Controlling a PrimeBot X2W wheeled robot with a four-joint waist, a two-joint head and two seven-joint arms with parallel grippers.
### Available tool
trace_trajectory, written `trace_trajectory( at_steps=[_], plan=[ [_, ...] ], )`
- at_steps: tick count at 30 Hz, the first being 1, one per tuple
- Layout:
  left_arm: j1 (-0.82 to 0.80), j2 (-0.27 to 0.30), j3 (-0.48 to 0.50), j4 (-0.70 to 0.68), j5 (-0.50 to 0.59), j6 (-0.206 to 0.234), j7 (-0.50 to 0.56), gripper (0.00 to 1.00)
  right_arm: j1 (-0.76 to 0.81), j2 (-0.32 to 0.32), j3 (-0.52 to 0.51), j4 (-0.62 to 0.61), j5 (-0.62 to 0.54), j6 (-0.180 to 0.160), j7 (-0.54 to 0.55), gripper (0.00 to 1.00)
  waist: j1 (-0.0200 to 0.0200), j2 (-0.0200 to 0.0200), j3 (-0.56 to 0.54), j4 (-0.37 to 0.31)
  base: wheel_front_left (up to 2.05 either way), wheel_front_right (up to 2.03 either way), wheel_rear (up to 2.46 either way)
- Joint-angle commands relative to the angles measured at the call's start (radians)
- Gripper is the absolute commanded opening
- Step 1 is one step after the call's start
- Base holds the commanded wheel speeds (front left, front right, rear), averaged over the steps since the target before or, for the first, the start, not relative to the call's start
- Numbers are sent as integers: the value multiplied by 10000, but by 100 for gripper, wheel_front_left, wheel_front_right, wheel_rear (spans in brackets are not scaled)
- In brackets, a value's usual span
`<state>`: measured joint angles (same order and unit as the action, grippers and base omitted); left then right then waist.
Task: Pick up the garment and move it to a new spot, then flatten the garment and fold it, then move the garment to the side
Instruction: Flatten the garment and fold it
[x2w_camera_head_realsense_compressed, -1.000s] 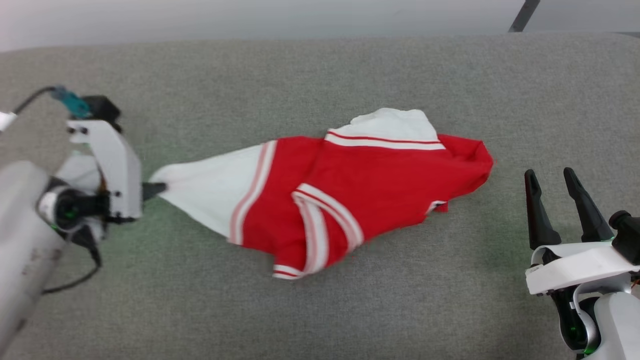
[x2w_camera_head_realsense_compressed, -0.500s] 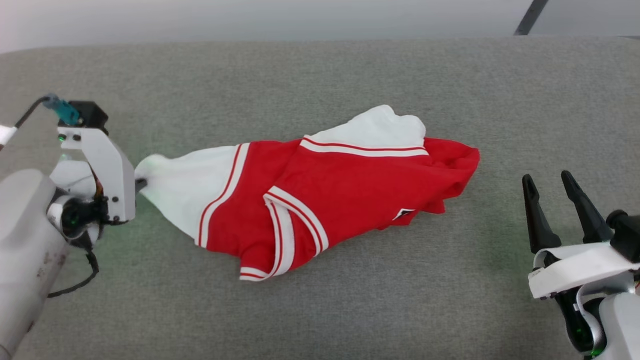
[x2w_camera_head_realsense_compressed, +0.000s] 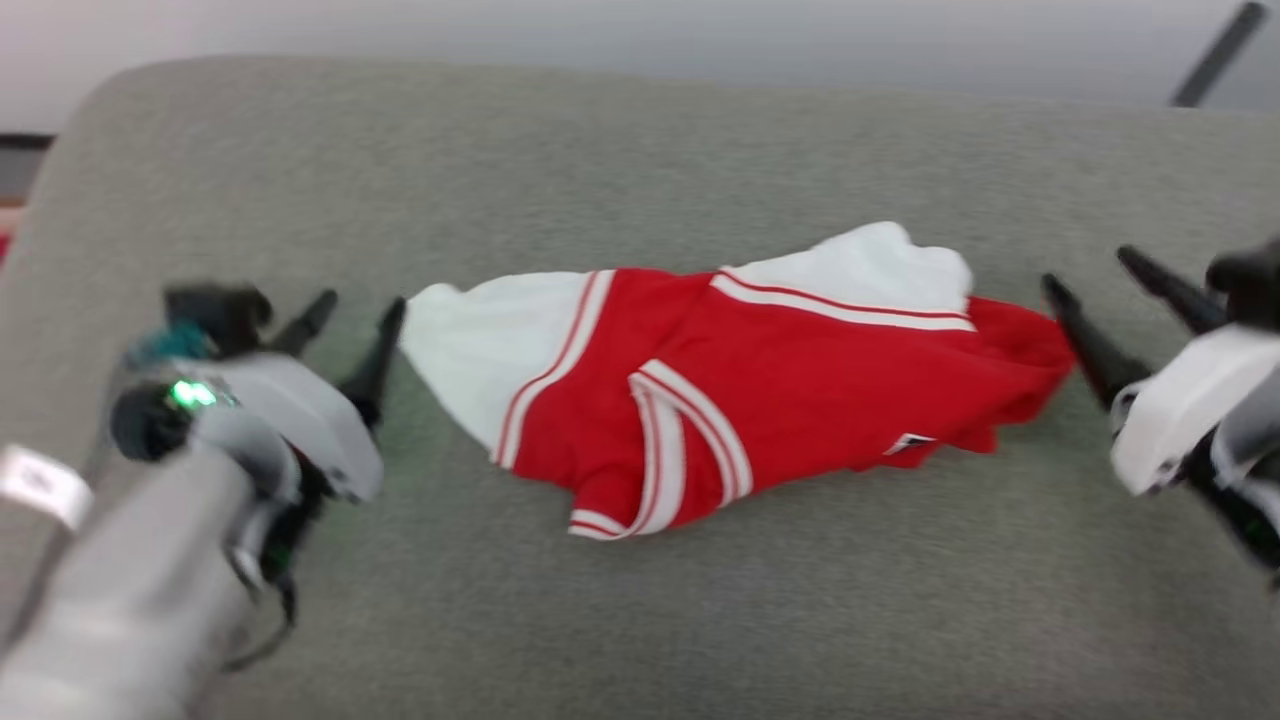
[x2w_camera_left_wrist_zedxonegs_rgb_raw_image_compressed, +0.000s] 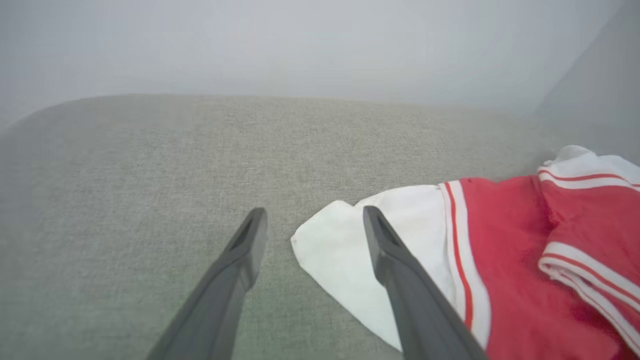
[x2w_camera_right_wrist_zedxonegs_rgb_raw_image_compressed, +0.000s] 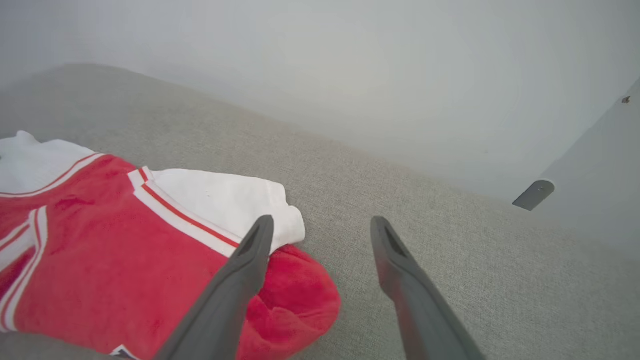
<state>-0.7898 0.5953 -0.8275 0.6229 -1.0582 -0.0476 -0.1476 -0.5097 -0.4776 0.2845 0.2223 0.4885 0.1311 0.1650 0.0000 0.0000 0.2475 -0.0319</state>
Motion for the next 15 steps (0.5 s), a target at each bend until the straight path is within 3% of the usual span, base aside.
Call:
trace_trajectory(
  at_steps=[1,4,5,9,12,15],
  plan=[
    [408,-115,-86,-357,510,631,-610,100,-580,-438,315,140,343,-6,642,100,0,0,190,734,0,0,0],
    [1010,-398,84,-1217,1191,1684,-1098,100,-1429,-1004,705,455,1122,-6,1849,100,0,0,470,1150,0,0,0],
    [1010,-398,84,-1217,1191,1684,-1098,100,-1429,-1004,705,455,1122,-6,1849,100,0,0,470,1150,0,0,0],
    [1832,-819,766,-2818,2816,2851,-1178,100,-2521,-1730,1439,923,2201,-6,3681,100,0,0,888,1677,0,0,0],
    [2645,-1302,1573,-3984,4095,3266,-1154,100,-3219,-2298,2068,1177,3017,-8,4979,100,0,0,1249,2032,0,0,0],
    [3274,-1826,2355,-4783,5215,3252,-1157,100,-3727,-2761,2853,1204,3526,-6,5913,100,0,0,1551,2352,0,0,0]
  ],
)
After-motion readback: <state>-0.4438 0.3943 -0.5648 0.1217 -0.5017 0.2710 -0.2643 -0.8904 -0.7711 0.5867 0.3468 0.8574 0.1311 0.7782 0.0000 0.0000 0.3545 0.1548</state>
